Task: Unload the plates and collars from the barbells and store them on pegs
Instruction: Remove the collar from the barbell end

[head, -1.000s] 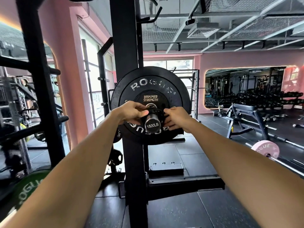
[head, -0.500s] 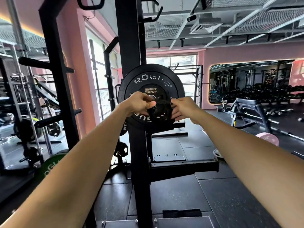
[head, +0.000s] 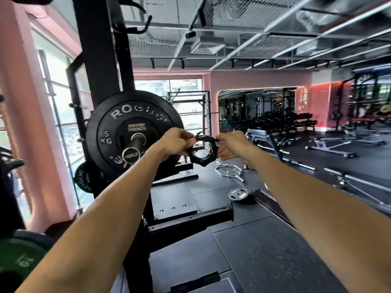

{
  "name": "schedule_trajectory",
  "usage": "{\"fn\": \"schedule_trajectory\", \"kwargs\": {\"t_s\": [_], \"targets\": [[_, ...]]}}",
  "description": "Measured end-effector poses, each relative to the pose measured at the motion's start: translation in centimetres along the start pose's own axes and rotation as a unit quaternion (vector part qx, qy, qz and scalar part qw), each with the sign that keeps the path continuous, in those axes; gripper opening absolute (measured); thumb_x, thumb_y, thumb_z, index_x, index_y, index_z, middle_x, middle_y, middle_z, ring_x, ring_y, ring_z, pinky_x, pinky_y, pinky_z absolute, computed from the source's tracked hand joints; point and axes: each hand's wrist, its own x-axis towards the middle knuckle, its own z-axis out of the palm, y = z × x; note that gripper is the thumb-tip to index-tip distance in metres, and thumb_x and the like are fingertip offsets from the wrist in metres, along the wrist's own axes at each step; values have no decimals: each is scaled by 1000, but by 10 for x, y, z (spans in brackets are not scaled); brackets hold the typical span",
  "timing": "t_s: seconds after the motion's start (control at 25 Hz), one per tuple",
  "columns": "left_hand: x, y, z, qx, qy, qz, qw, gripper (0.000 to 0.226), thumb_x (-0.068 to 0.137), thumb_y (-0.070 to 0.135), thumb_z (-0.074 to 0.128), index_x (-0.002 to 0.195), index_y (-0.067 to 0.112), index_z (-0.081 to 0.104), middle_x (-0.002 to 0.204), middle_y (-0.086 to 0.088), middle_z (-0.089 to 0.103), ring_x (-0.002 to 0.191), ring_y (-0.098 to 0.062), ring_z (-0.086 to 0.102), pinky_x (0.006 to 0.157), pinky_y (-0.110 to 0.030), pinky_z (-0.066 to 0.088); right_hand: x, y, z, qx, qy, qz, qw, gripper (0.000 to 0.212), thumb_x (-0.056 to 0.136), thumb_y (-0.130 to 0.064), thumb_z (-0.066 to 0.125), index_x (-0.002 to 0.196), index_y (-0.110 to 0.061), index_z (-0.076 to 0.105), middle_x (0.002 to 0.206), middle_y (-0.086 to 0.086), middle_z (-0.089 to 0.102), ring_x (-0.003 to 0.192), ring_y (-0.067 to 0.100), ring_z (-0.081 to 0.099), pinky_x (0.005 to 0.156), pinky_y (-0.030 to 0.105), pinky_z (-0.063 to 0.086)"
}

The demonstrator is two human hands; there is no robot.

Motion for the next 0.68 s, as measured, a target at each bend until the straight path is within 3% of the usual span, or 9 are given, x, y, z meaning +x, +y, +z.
{"fn": "schedule_trajectory", "kwargs": {"t_s": [0.12, 0.24, 0.4, 0.56, 0.68], "targets": [[39, -12, 17, -4, -5, 1, 1000, 25, 97, 5, 56, 119, -7, 58, 106, -18, 61, 78, -15, 62, 58, -19, 58, 33, 14, -12, 0, 15, 15, 1000, 40, 93, -25, 59, 120, 4, 53, 95, 30, 69, 74, 35, 70, 55, 32, 57], [73, -25, 21, -18, -17, 1, 1000, 26, 96, 6, 57, 118, -8, 60, 113, -25, 64, 85, -20, 63, 62, -25, 60, 58, 21, -14, -18, 19, -2, 1000, 31, 96, -25, 56, 123, -11, 47, 87, 24, 70, 68, 31, 69, 59, 36, 59], [139, -65, 32, -12, -38, -18, 999, 18, 98, 5, 54, 109, -5, 64, 91, -14, 66, 72, -16, 63, 57, -19, 57, 118, 49, -10, -41, 13, 3, 999, 29, 98, -25, 54, 124, -15, 51, 72, 13, 67, 60, 25, 66, 61, 37, 58], [186, -99, 49, -33, -62, -52, 996, 16, 99, 6, 52, 103, -3, 65, 86, -14, 65, 73, -19, 66, 68, -28, 61, 157, 79, -9, -51, -11, 20, 998, 48, 87, -19, 69, 130, -16, 50, 79, 10, 68, 64, 21, 66, 62, 35, 57], [214, -123, 67, -32, -71, -70, 994, 18, 100, 6, 50, 103, -4, 64, 81, -13, 64, 62, -14, 66, 61, -23, 60, 181, 107, -9, -69, -12, 43, 997, 63, 82, -6, 73, 137, -16, 44, 81, 11, 68, 65, 20, 64, 58, 32, 57]]}}
